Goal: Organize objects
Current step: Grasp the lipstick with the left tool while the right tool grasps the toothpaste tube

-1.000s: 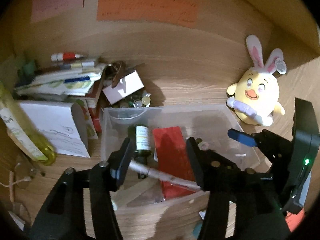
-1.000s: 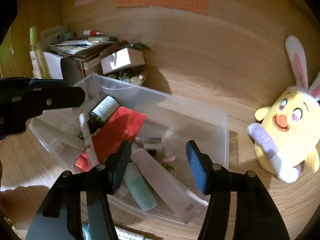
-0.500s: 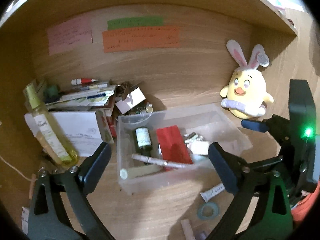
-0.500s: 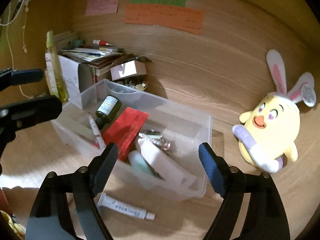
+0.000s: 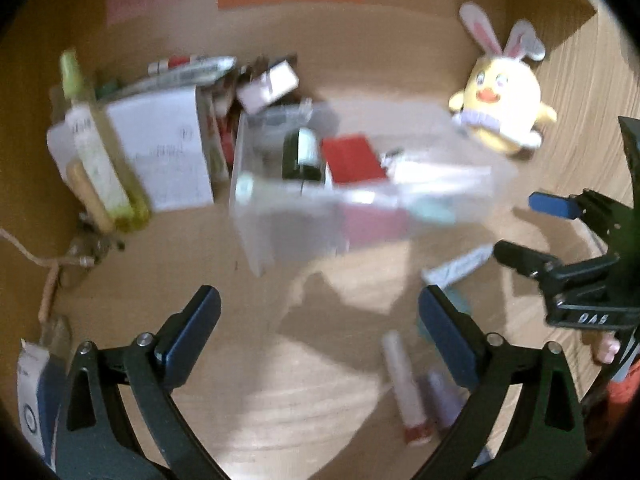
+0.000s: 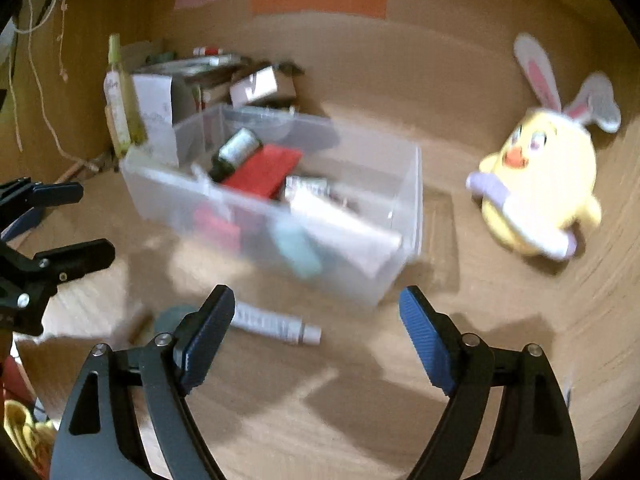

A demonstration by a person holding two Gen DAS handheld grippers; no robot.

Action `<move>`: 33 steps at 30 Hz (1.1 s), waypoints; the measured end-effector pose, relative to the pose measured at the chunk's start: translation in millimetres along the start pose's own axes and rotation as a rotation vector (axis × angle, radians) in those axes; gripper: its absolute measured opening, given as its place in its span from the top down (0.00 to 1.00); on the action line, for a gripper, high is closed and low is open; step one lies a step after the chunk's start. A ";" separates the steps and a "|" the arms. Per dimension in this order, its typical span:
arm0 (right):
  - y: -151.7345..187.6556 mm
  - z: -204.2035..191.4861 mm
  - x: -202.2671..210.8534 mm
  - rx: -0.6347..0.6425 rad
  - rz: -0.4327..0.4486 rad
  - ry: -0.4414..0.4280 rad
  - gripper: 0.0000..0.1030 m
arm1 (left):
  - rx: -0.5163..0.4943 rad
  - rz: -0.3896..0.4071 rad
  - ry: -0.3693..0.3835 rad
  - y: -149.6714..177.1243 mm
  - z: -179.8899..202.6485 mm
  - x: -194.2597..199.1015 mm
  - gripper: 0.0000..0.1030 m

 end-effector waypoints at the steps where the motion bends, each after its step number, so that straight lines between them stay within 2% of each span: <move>1: 5.4 0.0 -1.1 -0.002 -0.014 -0.008 0.20 | 0.004 -0.015 0.001 6.4 -1.1 -0.6 0.03; 5: 17.2 -5.5 -9.3 0.008 -0.056 -0.049 0.20 | 0.022 -0.066 0.026 28.7 0.0 -0.5 0.03; 8: 16.4 -14.4 -17.9 0.052 -0.068 -0.072 0.20 | -0.006 -0.082 0.031 40.0 7.9 -1.1 0.03; 12: 11.4 -24.7 -34.3 0.111 -0.087 -0.092 0.22 | -0.033 -0.105 0.046 45.2 16.6 -6.3 0.03; 13: 10.2 -26.8 -37.4 0.121 -0.090 -0.099 0.23 | -0.036 -0.112 0.052 46.1 18.9 -7.3 0.05; 14: 9.3 -29.3 -41.1 0.133 -0.097 -0.109 0.26 | -0.043 -0.111 0.053 45.9 20.2 -7.3 0.09; 16: 9.0 -32.8 -47.0 0.144 -0.115 -0.133 0.35 | -0.060 -0.126 0.066 47.8 23.4 -8.8 0.25; 18: 8.4 -32.6 -47.9 0.123 -0.129 -0.162 0.41 | -0.050 -0.136 0.084 50.6 23.5 -10.0 0.31; 20: 10.6 -30.7 -49.4 0.118 -0.145 -0.162 0.52 | -0.043 -0.133 0.082 51.5 20.5 -7.2 0.37; 22: 13.3 -27.3 -49.2 0.098 -0.157 -0.172 0.53 | -0.037 -0.130 0.075 51.4 17.2 -5.1 0.48; 24: 15.1 -21.9 -46.9 0.069 -0.166 -0.183 0.58 | -0.029 -0.125 0.071 52.0 13.9 -2.1 0.57; 26: 17.3 -17.0 -44.1 0.046 -0.167 -0.191 0.73 | -0.022 -0.118 0.070 53.1 10.8 1.4 0.66; 28: 20.0 -12.5 -40.1 0.034 -0.166 -0.177 0.79 | -0.014 -0.109 0.065 54.4 8.4 4.5 0.78; 30: 23.6 -10.2 -34.4 0.019 -0.161 -0.173 0.84 | -0.009 -0.103 0.058 55.5 5.7 6.7 0.86; 33: 27.4 -7.4 -25.5 -0.002 -0.148 -0.159 0.85 | 0.014 -0.082 0.051 53.3 0.7 10.9 0.86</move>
Point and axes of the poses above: each gripper's, at about its wrist camera, not at the fingertips, and x roughly against the way its jaws point, z to its right, y to its underside, the point moved 5 cm from there along -x, roughly the way its jaws point, and after that the axes turned 15 degrees about z, right-handed, at the moved point
